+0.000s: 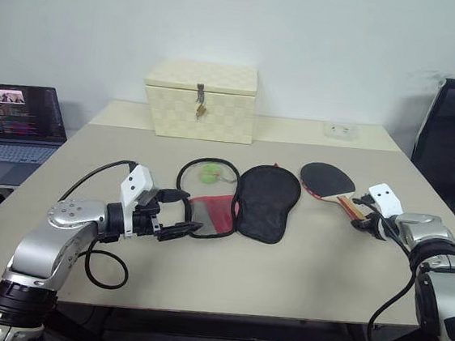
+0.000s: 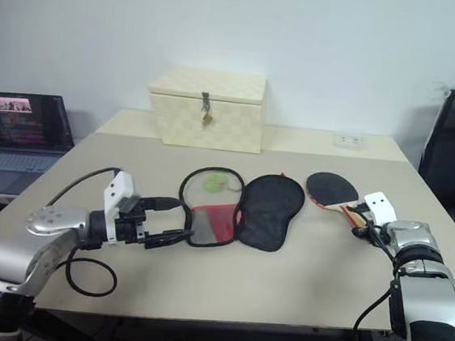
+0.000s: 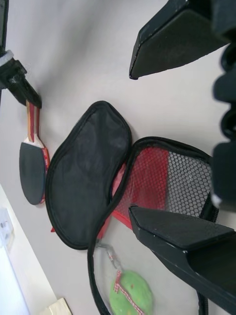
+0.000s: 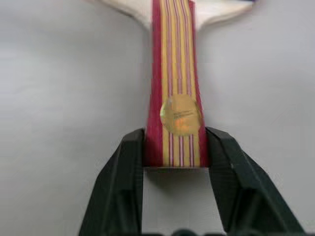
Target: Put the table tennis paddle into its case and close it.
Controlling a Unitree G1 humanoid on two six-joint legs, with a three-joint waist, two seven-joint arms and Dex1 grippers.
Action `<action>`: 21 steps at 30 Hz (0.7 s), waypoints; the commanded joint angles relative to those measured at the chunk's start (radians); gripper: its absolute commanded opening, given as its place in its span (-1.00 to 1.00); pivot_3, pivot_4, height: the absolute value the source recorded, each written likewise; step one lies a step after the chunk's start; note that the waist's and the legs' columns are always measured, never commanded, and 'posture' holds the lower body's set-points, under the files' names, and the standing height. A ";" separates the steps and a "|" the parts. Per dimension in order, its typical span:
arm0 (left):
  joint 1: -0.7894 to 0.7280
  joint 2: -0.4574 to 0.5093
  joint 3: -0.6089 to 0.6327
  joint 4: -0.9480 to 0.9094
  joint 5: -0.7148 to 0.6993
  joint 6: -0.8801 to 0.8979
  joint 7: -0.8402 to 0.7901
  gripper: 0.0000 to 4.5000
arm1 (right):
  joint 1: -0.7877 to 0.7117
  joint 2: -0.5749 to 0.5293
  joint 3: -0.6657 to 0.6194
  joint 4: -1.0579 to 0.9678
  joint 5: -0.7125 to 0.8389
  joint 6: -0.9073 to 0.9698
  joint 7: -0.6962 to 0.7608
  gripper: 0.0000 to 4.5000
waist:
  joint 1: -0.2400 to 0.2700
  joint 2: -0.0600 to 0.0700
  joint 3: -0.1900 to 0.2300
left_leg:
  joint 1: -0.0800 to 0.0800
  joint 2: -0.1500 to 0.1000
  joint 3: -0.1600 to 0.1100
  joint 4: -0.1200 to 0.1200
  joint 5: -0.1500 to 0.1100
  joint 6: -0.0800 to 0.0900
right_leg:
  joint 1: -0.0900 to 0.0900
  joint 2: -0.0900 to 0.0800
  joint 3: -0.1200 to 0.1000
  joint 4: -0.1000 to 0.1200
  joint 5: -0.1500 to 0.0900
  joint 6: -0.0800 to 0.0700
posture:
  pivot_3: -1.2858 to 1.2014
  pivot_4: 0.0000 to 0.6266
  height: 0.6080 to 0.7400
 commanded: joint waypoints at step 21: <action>-0.071 -0.070 -0.049 0.081 0.039 -0.087 -0.025 1.00 | 0.811 -0.231 -0.221 -1.376 0.246 0.855 0.082 -0.36 | 0.065 0.001 -0.001 | -0.006 -0.002 -0.009 0.002 0.000 0.000 | 0.000 -0.002 -0.004 -0.001 -0.002 0.000 | 0.03 -0.52 1.00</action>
